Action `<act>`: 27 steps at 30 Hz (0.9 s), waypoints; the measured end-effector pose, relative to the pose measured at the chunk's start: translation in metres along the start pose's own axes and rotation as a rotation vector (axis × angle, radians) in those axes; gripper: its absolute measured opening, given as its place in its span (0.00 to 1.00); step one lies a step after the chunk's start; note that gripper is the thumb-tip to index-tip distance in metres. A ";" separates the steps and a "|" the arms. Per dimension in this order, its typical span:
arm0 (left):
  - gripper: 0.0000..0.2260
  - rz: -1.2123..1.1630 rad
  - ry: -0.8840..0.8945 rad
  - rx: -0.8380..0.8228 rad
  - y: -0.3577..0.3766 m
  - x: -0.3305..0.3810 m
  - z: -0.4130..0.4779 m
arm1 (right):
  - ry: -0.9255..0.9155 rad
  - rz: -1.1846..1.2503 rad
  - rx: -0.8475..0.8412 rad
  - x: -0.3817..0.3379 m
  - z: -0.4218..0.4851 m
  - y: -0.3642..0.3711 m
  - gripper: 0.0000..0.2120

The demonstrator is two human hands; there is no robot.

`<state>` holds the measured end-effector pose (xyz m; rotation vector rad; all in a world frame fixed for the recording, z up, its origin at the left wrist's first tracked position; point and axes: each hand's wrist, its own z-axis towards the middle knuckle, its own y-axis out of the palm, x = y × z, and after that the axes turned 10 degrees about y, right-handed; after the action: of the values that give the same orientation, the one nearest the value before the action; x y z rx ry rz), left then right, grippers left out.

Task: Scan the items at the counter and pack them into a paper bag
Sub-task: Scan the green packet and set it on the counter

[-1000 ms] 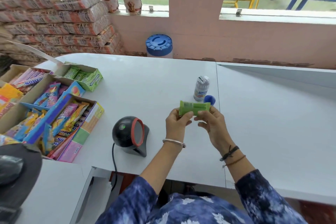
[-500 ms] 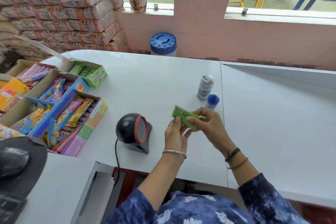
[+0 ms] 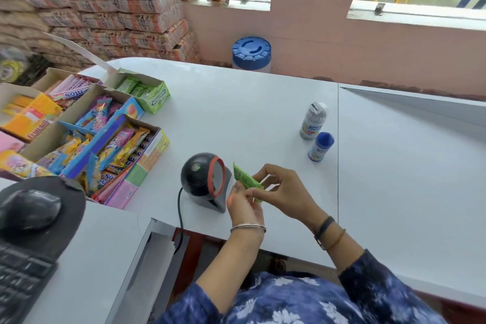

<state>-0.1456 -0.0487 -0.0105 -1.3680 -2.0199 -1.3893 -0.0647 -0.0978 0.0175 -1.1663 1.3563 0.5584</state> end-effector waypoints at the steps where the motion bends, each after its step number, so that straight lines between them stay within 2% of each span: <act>1: 0.09 0.031 0.015 -0.031 0.002 -0.001 0.001 | 0.007 -0.005 0.023 0.004 0.001 -0.004 0.07; 2: 0.08 0.085 0.035 -0.065 0.005 -0.002 0.001 | 0.017 -0.013 0.060 0.009 0.002 -0.011 0.06; 5: 0.21 0.486 0.258 -0.255 0.009 -0.015 0.008 | 0.051 -0.097 0.237 0.036 0.000 -0.039 0.05; 8: 0.14 0.958 0.589 -0.555 0.019 -0.030 0.009 | 0.043 -0.304 0.419 0.067 -0.007 -0.062 0.06; 12: 0.13 1.287 0.695 -0.757 0.034 -0.060 0.028 | 0.105 -0.594 0.618 0.099 -0.009 -0.079 0.06; 15: 0.17 1.551 0.905 -0.812 0.036 -0.077 0.030 | 0.100 -0.695 0.620 0.111 -0.005 -0.082 0.06; 18: 0.19 1.743 1.016 -0.823 0.034 -0.080 0.027 | 0.071 -0.804 0.545 0.114 -0.006 -0.080 0.06; 21: 0.21 1.797 0.962 -0.781 0.033 -0.079 0.019 | 0.089 -0.846 0.508 0.107 -0.009 -0.077 0.12; 24: 0.16 1.620 0.932 -0.761 0.022 -0.064 -0.001 | 0.039 -0.772 0.572 0.092 -0.021 -0.063 0.12; 27: 0.12 1.465 0.989 -0.656 -0.015 -0.037 -0.024 | -0.075 -0.685 0.593 0.073 -0.041 -0.024 0.10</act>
<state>-0.1454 -0.0894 -0.0336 -1.3329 0.2186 -1.3747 -0.0473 -0.1651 -0.0352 -1.0069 0.8770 -0.2792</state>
